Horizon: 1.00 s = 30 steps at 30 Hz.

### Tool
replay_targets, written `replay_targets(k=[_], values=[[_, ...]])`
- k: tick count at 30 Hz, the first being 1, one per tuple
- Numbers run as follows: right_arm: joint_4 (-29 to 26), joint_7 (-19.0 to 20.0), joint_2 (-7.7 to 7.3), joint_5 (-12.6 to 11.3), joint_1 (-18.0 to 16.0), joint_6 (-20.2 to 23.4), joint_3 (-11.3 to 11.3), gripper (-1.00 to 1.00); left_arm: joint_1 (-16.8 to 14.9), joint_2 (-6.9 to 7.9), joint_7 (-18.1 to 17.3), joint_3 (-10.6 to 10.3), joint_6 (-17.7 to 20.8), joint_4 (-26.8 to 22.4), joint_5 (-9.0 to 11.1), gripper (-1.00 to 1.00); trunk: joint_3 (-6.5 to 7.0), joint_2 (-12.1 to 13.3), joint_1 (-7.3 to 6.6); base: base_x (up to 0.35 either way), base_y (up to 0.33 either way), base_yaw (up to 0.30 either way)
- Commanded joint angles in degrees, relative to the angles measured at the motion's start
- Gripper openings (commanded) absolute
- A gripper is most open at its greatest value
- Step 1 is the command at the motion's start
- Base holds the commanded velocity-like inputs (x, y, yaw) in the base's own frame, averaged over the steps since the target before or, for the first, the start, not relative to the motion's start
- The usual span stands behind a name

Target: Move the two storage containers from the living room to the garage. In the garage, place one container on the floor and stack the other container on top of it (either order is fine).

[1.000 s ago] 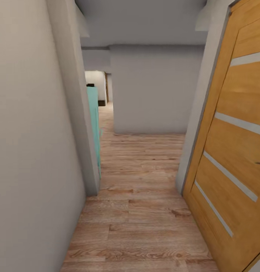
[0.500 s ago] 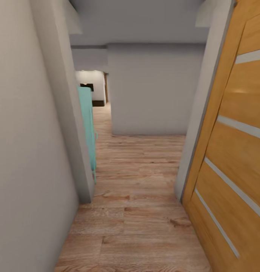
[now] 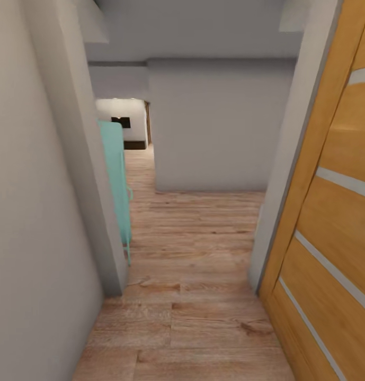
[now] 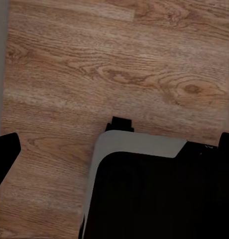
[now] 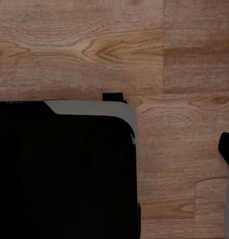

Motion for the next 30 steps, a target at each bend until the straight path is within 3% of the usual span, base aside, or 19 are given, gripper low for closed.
replay_targets(k=[1, 30], values=[[0.2, -0.1, 0.01, -0.3, -0.1, -0.3, 0.3, 1.00, 0.0, -0.01, 0.1, -0.5, -0.1, 0.0, 0.5, 1.00, -0.07, 0.0, 0.04, 0.323, -0.002, 0.000], [0.1, -0.1, -0.12, -0.2, -0.1, -0.4, 0.4, 1.00, 0.0, -0.03, 0.1, -0.6, 0.0, 0.0, 0.5, 1.00, -0.07, 0.0, 0.04, 0.323, 0.000, 0.000]])
